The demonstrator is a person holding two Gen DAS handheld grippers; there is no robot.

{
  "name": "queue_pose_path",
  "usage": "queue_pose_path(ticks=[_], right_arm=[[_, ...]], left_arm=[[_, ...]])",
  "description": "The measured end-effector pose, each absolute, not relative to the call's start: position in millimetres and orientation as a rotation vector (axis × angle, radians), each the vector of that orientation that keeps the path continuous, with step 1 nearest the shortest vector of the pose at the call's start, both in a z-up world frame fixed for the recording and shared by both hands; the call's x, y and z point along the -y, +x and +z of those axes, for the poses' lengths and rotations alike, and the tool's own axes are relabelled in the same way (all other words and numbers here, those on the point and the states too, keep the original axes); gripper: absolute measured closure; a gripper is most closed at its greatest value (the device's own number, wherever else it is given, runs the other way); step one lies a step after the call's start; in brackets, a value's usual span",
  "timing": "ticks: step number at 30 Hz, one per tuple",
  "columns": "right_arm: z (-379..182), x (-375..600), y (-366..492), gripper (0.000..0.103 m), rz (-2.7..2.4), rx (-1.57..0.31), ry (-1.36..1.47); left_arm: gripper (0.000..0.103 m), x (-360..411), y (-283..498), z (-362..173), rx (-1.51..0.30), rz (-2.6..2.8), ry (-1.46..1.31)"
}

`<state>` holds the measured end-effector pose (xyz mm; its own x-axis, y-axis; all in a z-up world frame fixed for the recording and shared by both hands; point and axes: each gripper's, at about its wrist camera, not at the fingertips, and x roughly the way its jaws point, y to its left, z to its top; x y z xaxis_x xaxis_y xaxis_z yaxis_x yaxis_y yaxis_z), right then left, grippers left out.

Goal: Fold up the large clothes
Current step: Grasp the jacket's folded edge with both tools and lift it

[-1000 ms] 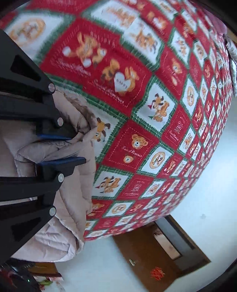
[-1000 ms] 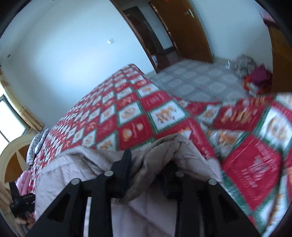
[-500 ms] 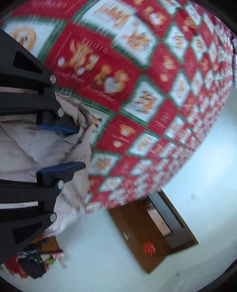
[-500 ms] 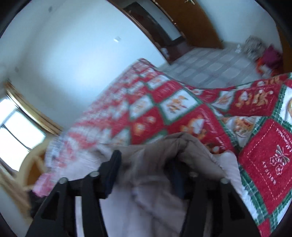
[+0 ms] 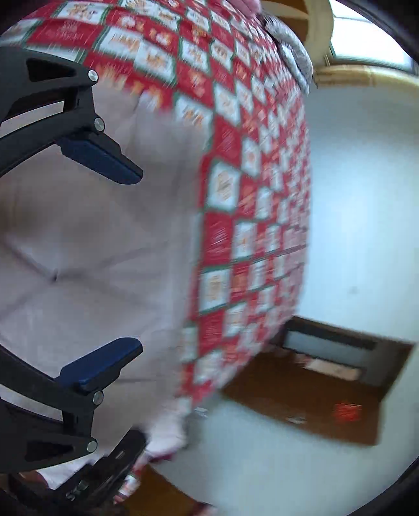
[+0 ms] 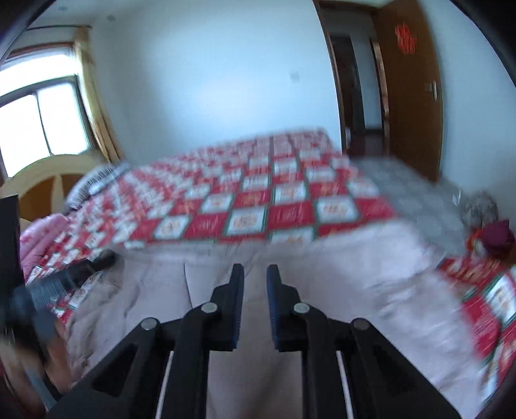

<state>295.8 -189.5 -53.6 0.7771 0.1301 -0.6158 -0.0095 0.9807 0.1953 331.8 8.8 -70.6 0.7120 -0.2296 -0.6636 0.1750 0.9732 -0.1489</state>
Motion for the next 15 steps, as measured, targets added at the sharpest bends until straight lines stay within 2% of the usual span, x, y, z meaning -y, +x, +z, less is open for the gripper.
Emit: queue_pose_path(ticks=[6, 15], right_arm=[[-109, 204, 311, 0.085, 0.067, -0.726, 0.210], [-129, 204, 328, 0.087, 0.044, -0.780, 0.217]], left_arm=[[0.005, 0, 339, -108, -0.736, -0.176, -0.041], [0.002, 16, 358, -133, -0.767, -0.125, 0.002]])
